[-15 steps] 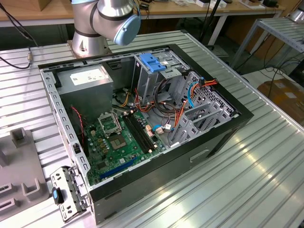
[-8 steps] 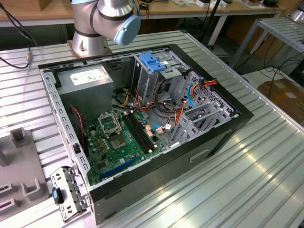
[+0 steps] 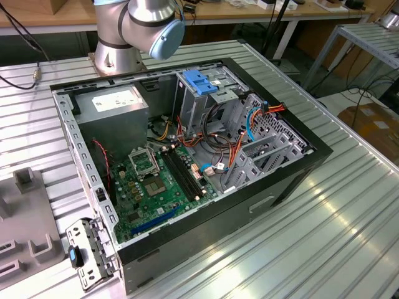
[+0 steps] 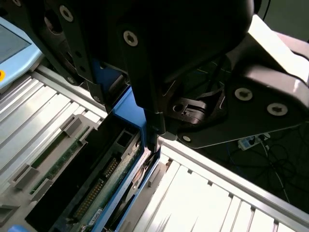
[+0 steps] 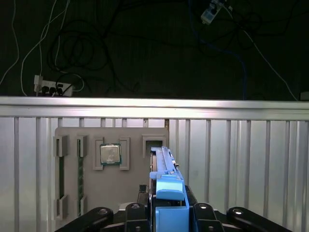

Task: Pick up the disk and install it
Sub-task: 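Pick up the disk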

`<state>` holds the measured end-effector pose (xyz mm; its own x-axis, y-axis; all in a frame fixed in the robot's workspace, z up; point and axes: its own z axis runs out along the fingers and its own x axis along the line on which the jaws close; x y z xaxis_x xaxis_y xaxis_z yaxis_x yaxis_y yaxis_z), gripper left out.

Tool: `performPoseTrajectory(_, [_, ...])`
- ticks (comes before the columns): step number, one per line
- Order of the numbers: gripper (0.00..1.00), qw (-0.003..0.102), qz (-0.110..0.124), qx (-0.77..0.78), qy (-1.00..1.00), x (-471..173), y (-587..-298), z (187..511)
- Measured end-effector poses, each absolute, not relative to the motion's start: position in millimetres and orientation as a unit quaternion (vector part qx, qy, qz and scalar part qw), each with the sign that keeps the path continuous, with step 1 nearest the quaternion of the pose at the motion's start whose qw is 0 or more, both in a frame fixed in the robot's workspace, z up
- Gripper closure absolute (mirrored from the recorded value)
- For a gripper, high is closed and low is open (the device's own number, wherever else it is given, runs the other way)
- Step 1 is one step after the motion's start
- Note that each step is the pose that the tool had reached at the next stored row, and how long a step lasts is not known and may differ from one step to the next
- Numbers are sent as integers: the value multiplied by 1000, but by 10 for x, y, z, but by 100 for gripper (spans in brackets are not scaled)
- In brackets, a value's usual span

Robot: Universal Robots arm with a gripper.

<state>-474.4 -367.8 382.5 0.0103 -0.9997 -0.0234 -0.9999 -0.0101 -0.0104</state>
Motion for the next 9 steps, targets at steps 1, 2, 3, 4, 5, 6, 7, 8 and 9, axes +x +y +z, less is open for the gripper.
performPoseTrajectory(1, [63,12,5,-711,703,-4744,-3678,3832])
performPoseTrajectory(2, [63,12,5,-711,703,-4744,-3678,3842])
performPoseTrajectory(3, [63,12,5,-711,703,-4744,-3678,3854])
performPoseTrajectory(4, [63,12,5,-711,703,-4744,-3678,3865])
performPoseTrajectory(5, [63,12,5,-711,703,-4744,-3678,3875])
performPoseTrajectory(6, [63,12,5,-711,703,-4744,-3678,3881])
performPoseTrajectory(7, [63,12,5,-711,703,-4744,-3678,3888])
performPoseTrajectory(8, [63,12,5,-711,703,-4744,-3678,3892])
performPoseTrajectory(9, [63,12,5,-711,703,-4744,-3678,3895])
